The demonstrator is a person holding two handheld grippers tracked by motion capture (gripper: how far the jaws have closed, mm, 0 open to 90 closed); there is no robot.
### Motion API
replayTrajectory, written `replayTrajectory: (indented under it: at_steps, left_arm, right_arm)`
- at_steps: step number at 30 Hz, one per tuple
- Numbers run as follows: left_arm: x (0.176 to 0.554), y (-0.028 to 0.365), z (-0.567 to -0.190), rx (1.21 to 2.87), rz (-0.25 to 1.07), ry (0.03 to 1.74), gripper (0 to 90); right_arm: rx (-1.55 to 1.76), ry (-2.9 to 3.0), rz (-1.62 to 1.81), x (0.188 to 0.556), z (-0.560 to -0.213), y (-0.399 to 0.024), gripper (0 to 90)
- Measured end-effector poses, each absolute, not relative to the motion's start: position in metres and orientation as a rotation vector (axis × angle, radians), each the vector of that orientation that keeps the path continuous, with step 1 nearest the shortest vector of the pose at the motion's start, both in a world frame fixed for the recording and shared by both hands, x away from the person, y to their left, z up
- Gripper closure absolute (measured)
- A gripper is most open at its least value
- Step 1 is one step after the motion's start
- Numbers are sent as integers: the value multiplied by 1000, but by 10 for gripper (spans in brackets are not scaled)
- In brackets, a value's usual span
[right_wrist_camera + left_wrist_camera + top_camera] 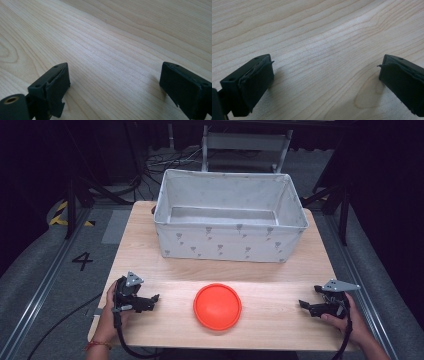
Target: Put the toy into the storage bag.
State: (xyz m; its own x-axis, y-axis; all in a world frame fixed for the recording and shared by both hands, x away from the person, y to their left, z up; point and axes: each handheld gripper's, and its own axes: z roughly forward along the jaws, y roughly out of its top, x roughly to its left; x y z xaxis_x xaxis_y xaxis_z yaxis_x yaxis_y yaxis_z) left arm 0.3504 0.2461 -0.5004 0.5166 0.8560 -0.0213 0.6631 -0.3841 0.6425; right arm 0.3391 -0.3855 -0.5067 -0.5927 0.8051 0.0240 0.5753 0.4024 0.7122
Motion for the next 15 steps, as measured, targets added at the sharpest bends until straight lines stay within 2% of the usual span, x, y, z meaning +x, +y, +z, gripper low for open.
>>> replayTrajectory:
  at_steps: [9, 12, 15]
  left_arm:
    - [346, 245, -500, 2152, 429, 1251, 3]
    - [347, 245, -501, 2155, 423, 1240, 0]
    - [347, 245, -501, 2155, 423, 1240, 1]
  right_arm:
    - [1174, 2377, 994, 341, -505, -389, 100]
    - [1181, 2375, 1012, 342, -503, -390, 180]
    - [1186, 2383, 1033, 341, -499, -389, 191]
